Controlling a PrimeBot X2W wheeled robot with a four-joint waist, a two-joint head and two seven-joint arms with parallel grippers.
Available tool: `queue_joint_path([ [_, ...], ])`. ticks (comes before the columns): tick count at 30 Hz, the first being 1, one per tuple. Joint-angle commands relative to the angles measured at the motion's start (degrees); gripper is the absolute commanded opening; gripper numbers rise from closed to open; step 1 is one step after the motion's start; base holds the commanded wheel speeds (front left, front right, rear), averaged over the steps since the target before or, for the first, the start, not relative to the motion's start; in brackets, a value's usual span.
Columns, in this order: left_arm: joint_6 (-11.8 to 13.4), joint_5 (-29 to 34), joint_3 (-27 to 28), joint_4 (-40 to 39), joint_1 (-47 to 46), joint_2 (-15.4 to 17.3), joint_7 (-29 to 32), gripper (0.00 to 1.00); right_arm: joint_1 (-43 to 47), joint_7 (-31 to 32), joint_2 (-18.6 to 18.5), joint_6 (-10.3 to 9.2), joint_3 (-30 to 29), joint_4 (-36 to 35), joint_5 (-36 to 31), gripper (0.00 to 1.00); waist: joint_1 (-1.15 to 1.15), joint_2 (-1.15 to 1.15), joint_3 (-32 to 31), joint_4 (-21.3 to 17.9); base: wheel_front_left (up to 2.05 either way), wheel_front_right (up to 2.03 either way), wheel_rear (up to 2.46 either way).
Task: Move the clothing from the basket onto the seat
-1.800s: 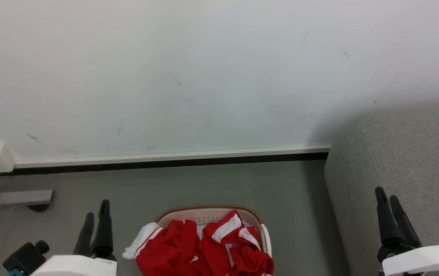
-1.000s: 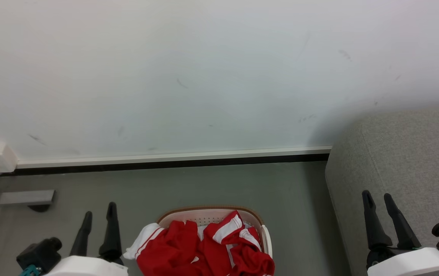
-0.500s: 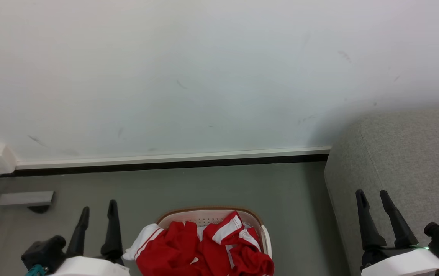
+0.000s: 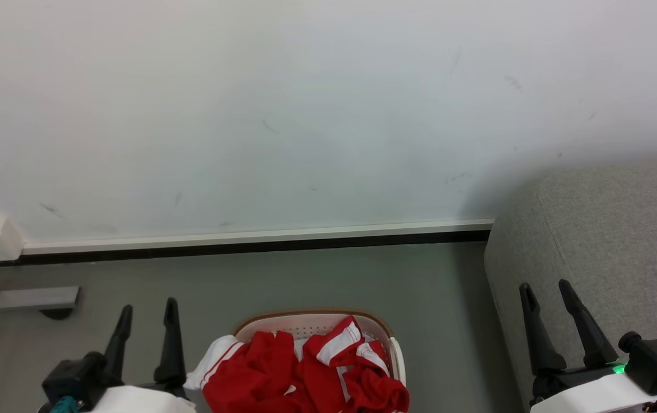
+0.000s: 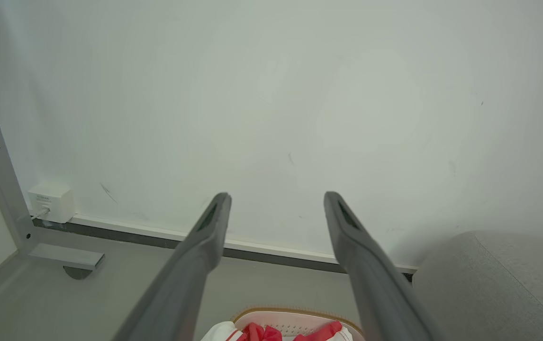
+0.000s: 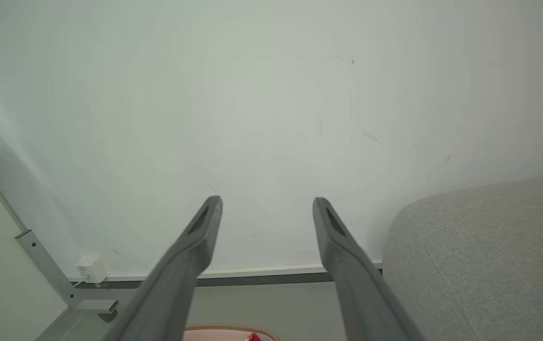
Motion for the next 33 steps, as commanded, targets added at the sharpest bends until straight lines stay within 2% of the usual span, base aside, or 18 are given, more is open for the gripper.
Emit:
queue_joint_path([
  [1, -0.19, 1.48, 0.21, -0.38, 0.17, 0.37, -0.40, 1.00, -0.80, -0.33, -0.26, -0.09, 0.22, -0.12, -0.78, 1.00, 0.00, 0.00, 0.03, -0.02, 0.00, 0.00, 0.00],
  [22, 0.08, 9.90, 0.43, -0.45, 0.52, 0.21, -2.64, 1.00, -1.21, -2.66, 0.28, -0.11, 0.90, -0.64, -7.02, 1.00, 0.00, 0.00, -0.14, -0.30, 0.00, 0.00, 0.00],
  [33, -0.03, 10.02, 0.38, -1.26, 0.68, 0.20, -3.03, 1.00, -1.21, -3.06, 0.62, -0.12, 0.76, -0.25, -8.09, 1.00, 0.00, 0.00, -0.40, -0.34, 0.00, 0.00, 0.00],
])
